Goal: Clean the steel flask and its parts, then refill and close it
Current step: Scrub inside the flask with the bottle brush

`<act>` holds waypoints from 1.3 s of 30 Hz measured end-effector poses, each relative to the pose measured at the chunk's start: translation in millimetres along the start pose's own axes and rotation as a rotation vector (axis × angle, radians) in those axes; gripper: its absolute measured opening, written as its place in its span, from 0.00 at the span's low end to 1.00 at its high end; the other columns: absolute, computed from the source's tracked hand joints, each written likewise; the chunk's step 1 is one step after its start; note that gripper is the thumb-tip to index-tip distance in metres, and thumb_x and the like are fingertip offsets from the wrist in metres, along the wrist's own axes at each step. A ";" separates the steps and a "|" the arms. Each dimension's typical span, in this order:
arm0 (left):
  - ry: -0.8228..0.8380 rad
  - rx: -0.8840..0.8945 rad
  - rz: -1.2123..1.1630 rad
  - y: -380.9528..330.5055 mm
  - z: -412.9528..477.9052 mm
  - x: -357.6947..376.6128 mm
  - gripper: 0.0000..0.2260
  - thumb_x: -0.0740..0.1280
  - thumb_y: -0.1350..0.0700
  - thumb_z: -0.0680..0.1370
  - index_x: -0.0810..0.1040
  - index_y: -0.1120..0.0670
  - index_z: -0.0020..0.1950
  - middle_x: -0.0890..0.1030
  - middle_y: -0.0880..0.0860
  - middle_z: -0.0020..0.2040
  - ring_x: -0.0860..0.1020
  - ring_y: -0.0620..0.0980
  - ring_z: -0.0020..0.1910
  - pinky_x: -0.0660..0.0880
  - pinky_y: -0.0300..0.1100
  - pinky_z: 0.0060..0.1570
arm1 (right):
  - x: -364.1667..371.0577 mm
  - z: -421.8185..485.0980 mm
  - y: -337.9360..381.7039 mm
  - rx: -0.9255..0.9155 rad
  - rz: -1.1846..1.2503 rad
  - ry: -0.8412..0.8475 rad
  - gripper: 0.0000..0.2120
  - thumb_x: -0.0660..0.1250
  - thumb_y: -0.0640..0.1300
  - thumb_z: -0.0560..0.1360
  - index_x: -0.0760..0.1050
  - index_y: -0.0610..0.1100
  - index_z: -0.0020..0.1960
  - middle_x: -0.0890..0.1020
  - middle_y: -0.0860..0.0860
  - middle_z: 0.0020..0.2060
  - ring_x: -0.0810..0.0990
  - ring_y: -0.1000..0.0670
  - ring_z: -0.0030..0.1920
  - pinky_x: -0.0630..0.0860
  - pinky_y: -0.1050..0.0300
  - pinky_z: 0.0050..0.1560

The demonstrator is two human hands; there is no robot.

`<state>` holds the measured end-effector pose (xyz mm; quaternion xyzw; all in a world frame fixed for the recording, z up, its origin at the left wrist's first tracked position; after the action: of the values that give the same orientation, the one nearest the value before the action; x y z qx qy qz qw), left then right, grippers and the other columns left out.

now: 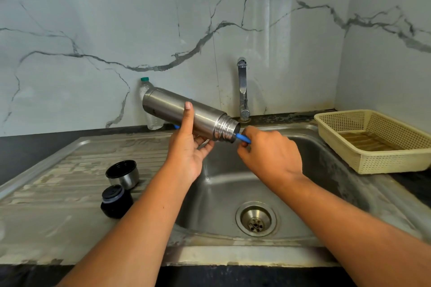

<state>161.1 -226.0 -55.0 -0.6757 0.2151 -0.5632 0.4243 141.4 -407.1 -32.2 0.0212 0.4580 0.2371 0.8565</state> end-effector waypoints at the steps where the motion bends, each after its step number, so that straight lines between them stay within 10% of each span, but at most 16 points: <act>1: 0.000 0.011 -0.027 0.9 0.1 -0.2 0.31 0.76 0.39 0.68 0.77 0.54 0.65 0.87 0.56 0.56 0.86 0.53 0.55 0.84 0.48 0.43 | -0.3 -0.4 -0.2 0.000 -0.002 -0.017 0.10 0.63 0.54 0.79 0.75 0.51 0.56 0.80 0.50 0.37 0.80 0.42 0.37 0.80 0.49 0.38; 14: 0.069 -0.064 -0.152 4.7 3.6 6.5 0.19 0.66 0.44 0.82 0.77 0.58 0.64 0.84 0.58 0.61 0.81 0.56 0.63 0.79 0.54 0.56 | 7.4 1.6 1.0 0.028 0.174 0.000 0.07 0.62 0.48 0.81 0.68 0.48 0.57 0.81 0.48 0.44 0.80 0.42 0.40 0.80 0.41 0.40; 26: 0.092 0.026 -0.296 -13.9 5.3 2.2 0.35 0.77 0.42 0.69 0.77 0.56 0.72 0.83 0.56 0.63 0.81 0.57 0.65 0.75 0.61 0.68 | 25.1 -2.0 16.9 -0.075 0.164 0.189 0.13 0.51 0.56 0.85 0.71 0.51 0.52 0.75 0.53 0.40 0.77 0.42 0.41 0.68 0.52 0.37; 32: 0.048 0.052 -0.373 -34.8 15.8 -15.6 0.23 0.75 0.46 0.75 0.80 0.59 0.65 0.86 0.58 0.54 0.86 0.56 0.51 0.83 0.55 0.52 | 0.6 -0.8 10.8 -0.142 0.058 0.045 0.15 0.53 0.62 0.82 0.71 0.53 0.47 0.80 0.52 0.35 0.80 0.43 0.38 0.70 0.53 0.35; 39: 0.059 0.041 -0.254 -14.8 7.8 -2.3 0.24 0.75 0.48 0.75 0.77 0.56 0.68 0.84 0.58 0.53 0.84 0.55 0.48 0.82 0.54 0.55 | 3.0 -4.9 26.1 -0.217 0.041 0.058 0.14 0.57 0.60 0.79 0.73 0.52 0.55 0.76 0.55 0.36 0.81 0.43 0.39 0.72 0.53 0.36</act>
<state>165.1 -213.6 -44.3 -0.6718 0.1283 -0.6363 0.3568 128.8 -383.5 -30.7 -0.0691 0.4537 0.3032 0.8351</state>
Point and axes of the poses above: each hand's wrist, its own z-axis towards the middle knuckle, its own x-axis out of the palm, y = z × x, the point moved 6 cm from there along z, towards the middle knuckle
